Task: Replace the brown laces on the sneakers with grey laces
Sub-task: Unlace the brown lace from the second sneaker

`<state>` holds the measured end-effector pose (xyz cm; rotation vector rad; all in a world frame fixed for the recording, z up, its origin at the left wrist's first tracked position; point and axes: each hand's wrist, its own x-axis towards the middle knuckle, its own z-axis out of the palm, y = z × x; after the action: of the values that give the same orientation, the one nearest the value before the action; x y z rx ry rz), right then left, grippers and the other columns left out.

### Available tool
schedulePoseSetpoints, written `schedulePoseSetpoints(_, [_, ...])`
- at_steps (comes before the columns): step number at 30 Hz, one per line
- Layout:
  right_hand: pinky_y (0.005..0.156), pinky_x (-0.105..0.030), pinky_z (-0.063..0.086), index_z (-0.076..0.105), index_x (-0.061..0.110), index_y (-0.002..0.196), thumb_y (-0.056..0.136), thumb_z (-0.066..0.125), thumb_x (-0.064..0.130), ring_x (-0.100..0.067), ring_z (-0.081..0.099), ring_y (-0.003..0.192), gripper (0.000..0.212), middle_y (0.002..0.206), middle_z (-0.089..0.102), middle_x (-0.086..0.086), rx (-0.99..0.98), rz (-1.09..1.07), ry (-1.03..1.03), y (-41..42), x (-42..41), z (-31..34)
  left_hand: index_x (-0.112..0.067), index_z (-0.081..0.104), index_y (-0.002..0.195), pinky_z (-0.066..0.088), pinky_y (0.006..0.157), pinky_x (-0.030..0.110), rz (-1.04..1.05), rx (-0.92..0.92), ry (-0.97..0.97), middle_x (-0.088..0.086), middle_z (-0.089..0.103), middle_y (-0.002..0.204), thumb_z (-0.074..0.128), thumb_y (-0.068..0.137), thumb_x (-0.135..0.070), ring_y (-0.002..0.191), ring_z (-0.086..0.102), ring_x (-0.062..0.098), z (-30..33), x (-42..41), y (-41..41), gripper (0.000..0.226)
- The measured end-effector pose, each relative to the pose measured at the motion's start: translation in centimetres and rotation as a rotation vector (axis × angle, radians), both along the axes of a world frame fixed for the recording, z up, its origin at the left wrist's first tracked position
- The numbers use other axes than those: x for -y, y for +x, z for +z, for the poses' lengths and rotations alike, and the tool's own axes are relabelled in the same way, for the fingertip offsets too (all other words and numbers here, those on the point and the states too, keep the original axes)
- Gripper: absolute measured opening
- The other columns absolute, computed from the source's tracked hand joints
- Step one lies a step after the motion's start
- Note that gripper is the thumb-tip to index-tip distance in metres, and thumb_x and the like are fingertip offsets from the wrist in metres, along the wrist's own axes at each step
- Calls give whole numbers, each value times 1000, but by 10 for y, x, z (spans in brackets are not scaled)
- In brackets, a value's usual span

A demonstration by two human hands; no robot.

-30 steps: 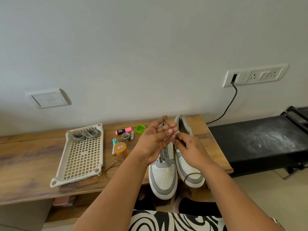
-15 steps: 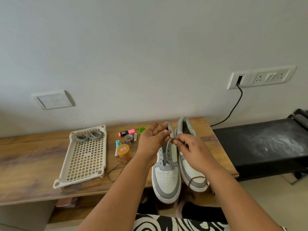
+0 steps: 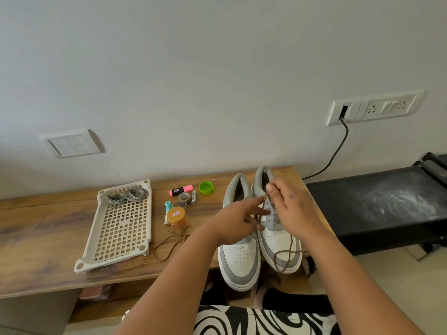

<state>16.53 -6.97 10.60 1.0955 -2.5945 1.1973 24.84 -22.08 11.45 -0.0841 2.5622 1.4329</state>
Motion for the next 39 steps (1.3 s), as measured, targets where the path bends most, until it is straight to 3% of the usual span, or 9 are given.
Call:
schedulePoseSetpoints(5, [64, -36, 48, 56, 17, 98, 103, 39, 32, -13, 55, 73, 23, 79, 55, 6, 87, -63, -70, -2, -4, 1, -23, 37, 148, 50, 74, 19, -84, 73, 360, 1, 63, 132, 60, 92, 3, 109, 67, 19, 11, -1, 6, 65])
schedulePoseSetpoints(12, [69, -36, 47, 59, 13, 97, 102, 43, 31, -18, 56, 76, 24, 81, 58, -2, 242, -91, -198, -4, -1, 2, -14, 44, 144, 45, 61, 13, -211, 102, 624, 10, 59, 137, 55, 90, 10, 100, 69, 13, 12, 13, 7, 60])
schedulePoseSetpoints(18, [80, -47, 50, 65, 16, 97, 100, 49, 35, -31, 61, 91, 26, 93, 66, -12, 418, -41, -227, -6, 2, -4, -11, 47, 142, 40, 48, 10, -162, 4, 874, 10, 58, 138, 53, 88, 11, 97, 70, 12, 9, 21, 7, 59])
schedulePoseSetpoints(22, [59, -27, 42, 66, 26, 92, 97, 52, 37, -3, 52, 61, 18, 70, 59, 6, 401, 30, -184, 1, 10, -8, -12, 50, 139, 41, 46, 7, 72, -113, 1020, 4, 62, 135, 56, 86, 7, 97, 70, 11, 9, 17, 2, 56])
schedulePoseSetpoints(26, [52, -15, 36, 68, 27, 95, 96, 58, 34, -2, 50, 56, 13, 64, 56, 7, 283, 96, -94, 11, 19, -7, -15, 46, 142, 40, 48, 8, 296, -217, 1052, 2, 62, 134, 55, 91, 9, 100, 69, 10, 8, 17, -2, 57])
schedulePoseSetpoints(29, [57, -22, 42, 69, 25, 101, 99, 53, 32, -10, 55, 60, 17, 70, 64, -2, 231, 132, -22, 15, 22, -8, -15, 41, 144, 42, 47, 10, 415, -261, 977, 1, 64, 131, 53, 93, 9, 103, 69, 11, 9, 16, -3, 58])
schedulePoseSetpoints(34, [51, -19, 37, 66, 18, 95, 101, 49, 29, -6, 51, 56, 22, 65, 58, 7, 112, 137, 72, 15, 19, -8, -24, 23, 154, 54, 87, 20, 399, -287, 360, -8, 60, 130, 57, 94, 5, 106, 68, 13, 2, 20, -1, 75])
schedulePoseSetpoints(37, [57, -30, 45, 63, 23, 93, 102, 45, 34, -9, 57, 64, 23, 74, 63, 6, 81, 105, 124, 10, 15, -9, -30, 21, 154, 51, 96, 25, 332, -272, 205, -10, 60, 130, 57, 95, 3, 105, 68, 7, 3, 23, 0, 77])
schedulePoseSetpoints(39, [55, -23, 41, 61, 29, 90, 102, 44, 36, -6, 55, 64, 21, 72, 59, 11, 71, 93, 123, 7, 12, -8, -32, 23, 153, 51, 95, 24, 297, -258, 130, -11, 60, 129, 59, 94, 1, 102, 68, 5, 4, 26, 0, 77])
